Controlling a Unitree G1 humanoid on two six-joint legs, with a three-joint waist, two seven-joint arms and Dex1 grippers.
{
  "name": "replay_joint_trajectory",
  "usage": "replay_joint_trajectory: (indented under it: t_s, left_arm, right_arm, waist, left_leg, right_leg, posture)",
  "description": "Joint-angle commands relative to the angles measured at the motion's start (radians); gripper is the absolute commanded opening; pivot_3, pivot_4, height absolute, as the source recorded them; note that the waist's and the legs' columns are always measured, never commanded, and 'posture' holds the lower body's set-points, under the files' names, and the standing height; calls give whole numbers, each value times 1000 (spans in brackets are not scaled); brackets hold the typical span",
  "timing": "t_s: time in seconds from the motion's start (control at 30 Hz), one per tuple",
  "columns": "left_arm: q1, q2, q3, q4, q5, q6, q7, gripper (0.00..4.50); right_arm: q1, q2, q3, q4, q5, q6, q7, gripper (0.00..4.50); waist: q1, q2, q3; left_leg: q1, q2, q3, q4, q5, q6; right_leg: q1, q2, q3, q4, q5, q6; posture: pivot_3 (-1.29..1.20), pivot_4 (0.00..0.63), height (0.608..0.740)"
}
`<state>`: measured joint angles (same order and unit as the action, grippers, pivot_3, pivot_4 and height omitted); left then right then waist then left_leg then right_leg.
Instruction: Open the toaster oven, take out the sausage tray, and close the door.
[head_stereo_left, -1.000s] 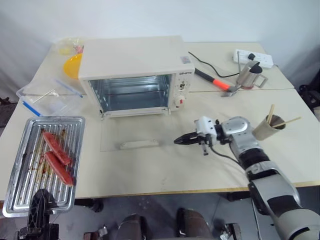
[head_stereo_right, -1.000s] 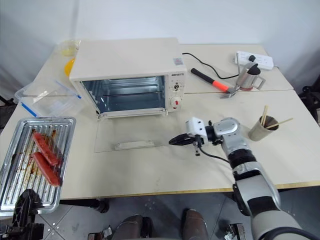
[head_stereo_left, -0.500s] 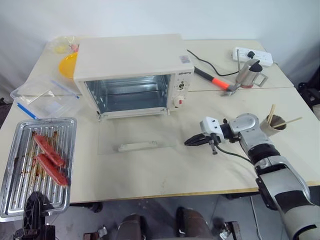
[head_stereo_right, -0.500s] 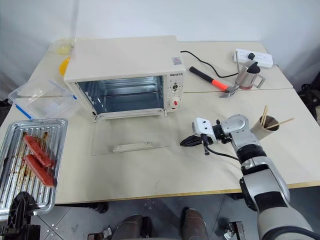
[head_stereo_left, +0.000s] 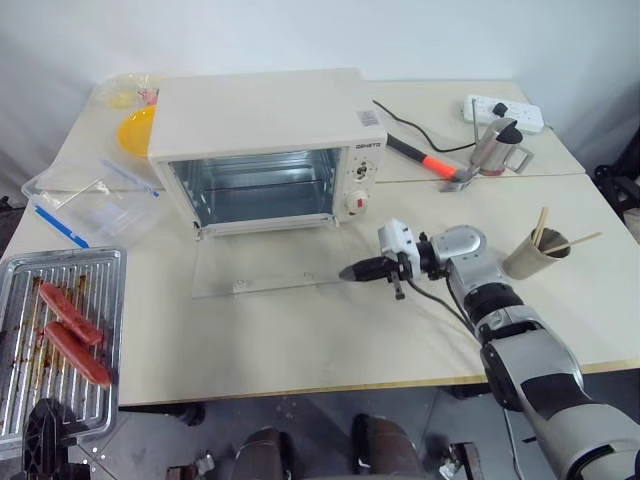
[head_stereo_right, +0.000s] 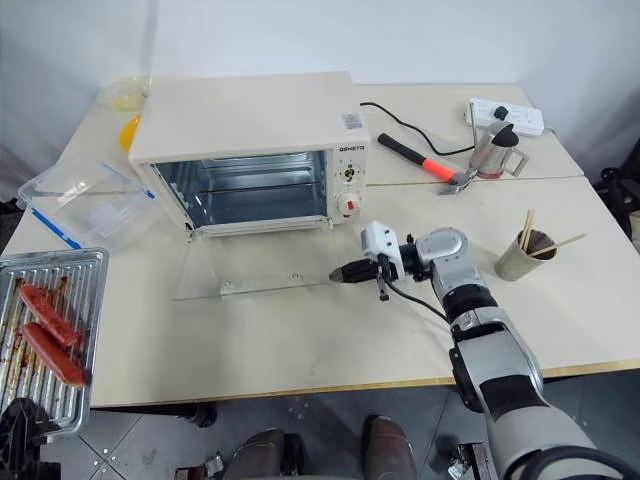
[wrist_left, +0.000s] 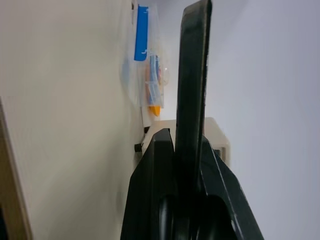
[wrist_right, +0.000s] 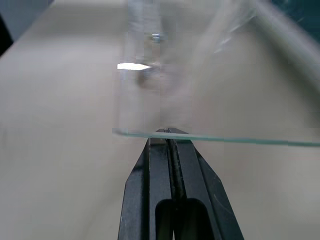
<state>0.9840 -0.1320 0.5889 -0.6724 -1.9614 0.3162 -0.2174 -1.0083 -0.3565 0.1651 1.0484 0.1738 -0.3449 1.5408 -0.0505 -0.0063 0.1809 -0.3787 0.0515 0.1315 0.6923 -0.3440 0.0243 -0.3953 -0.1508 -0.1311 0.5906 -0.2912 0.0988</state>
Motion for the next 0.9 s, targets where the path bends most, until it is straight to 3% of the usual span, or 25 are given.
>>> replay_joint_trajectory:
  t_s: [0.03,0.33,0.47,0.7,0.9]
  left_arm:
    - [58,-153,38,13,-11,25,-41,0]
    - [57,-120,52,60,-11,115,-75,0]
    - [40,-44,49,84,-11,181,-67,0]
    - [-16,138,37,69,-11,280,-36,0]
    - [-87,256,22,90,-11,329,12,0]
  right_arm:
    - [-73,0,-70,-12,48,59,34,38]
    - [-223,26,-142,43,37,118,-60,38]
    - [-257,25,-162,36,41,136,-60,38]
    - [-176,-22,-146,-166,90,277,64,38]
    - [-71,-92,-88,-369,161,377,74,38]
  waist:
    - [-3,0,0]
    - [-6,0,0]
    - [-5,0,0]
    - [-2,0,0]
    - [-3,1,1]
  left_leg:
    - [0,0,0,0,0,0]
    - [-7,6,0,1,-3,-5]
    - [-13,6,3,5,-4,-5]
    - [-12,5,6,7,-5,-2]
    - [-12,5,7,7,-5,-2]
  right_leg:
    - [0,0,0,0,0,0]
    - [-9,3,0,3,1,1]
    - [-16,4,-2,8,1,1]
    - [-17,4,-1,9,2,3]
    - [-18,3,0,11,2,3]
  posture:
    - [0,150,740]
    - [0,150,740]
    - [0,150,740]
    - [0,150,740]
    - [0,150,740]
